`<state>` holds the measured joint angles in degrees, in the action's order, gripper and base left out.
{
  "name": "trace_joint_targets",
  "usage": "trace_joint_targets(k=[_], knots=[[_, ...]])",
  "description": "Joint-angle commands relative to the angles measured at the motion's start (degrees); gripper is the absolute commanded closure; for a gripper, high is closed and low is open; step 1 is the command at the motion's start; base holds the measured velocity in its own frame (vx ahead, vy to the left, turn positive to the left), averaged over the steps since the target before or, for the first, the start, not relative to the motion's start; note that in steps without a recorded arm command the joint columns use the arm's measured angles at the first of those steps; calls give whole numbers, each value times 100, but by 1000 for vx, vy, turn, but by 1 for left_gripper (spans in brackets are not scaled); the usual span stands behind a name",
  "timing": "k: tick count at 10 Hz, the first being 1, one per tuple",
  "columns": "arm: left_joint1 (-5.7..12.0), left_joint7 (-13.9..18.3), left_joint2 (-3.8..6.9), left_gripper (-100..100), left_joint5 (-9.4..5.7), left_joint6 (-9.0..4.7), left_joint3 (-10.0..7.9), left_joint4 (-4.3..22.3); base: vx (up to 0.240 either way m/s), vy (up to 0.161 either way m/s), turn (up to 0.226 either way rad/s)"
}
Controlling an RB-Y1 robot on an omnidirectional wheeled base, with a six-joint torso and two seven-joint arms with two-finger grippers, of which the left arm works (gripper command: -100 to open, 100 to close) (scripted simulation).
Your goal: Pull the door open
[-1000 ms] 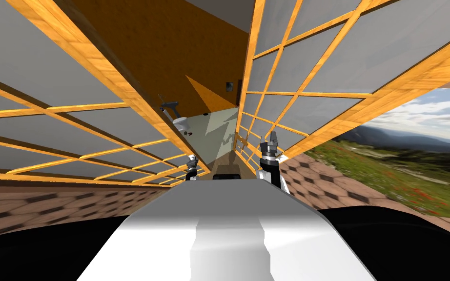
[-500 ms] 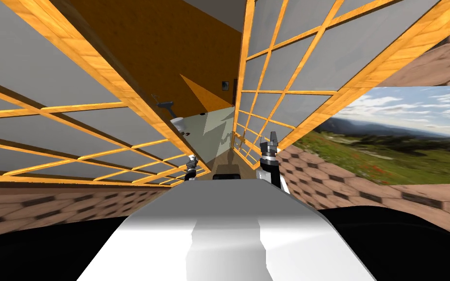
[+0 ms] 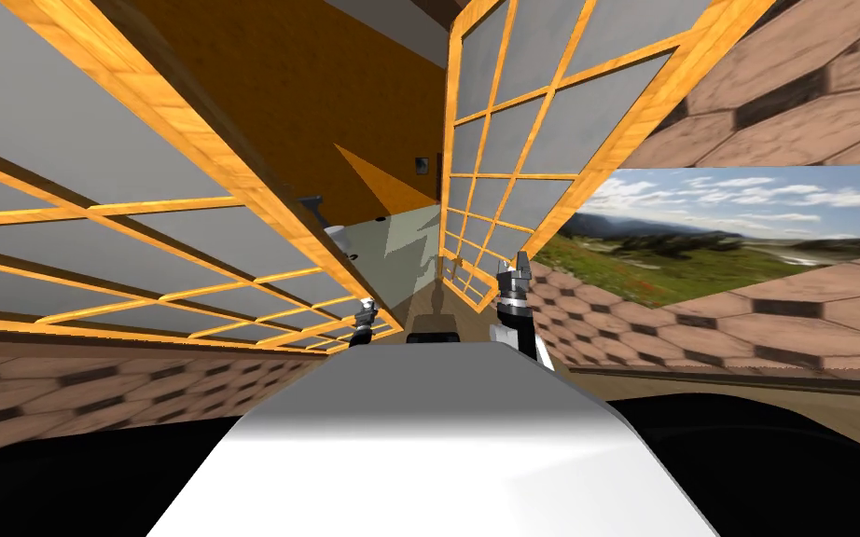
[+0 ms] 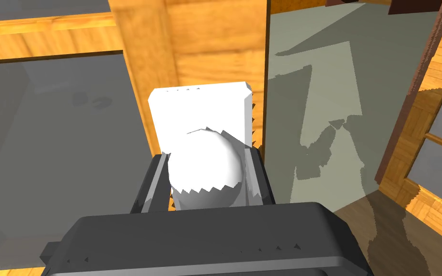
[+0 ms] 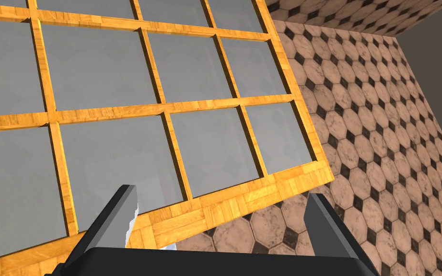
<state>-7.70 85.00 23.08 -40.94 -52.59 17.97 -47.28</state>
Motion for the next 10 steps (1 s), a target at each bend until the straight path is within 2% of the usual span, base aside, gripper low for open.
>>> trace_joint_targets(k=[1, 2, 3, 9, 10], knots=[[-18, 169, 95, 100, 58, -88, 132, 5, -225, 49, -111], [-30, 84, 53, 100, 32, -27, 81, -22, -99, 16, -33], [-106, 217, 143, 100, 87, -121, 223, -27, -160, 42, -113], [-339, 671, 529, 100, 267, -525, 679, -71, -234, 26, -115], [-330, 604, 491, 100, 248, -439, 634, -97, -102, 0, -12]])
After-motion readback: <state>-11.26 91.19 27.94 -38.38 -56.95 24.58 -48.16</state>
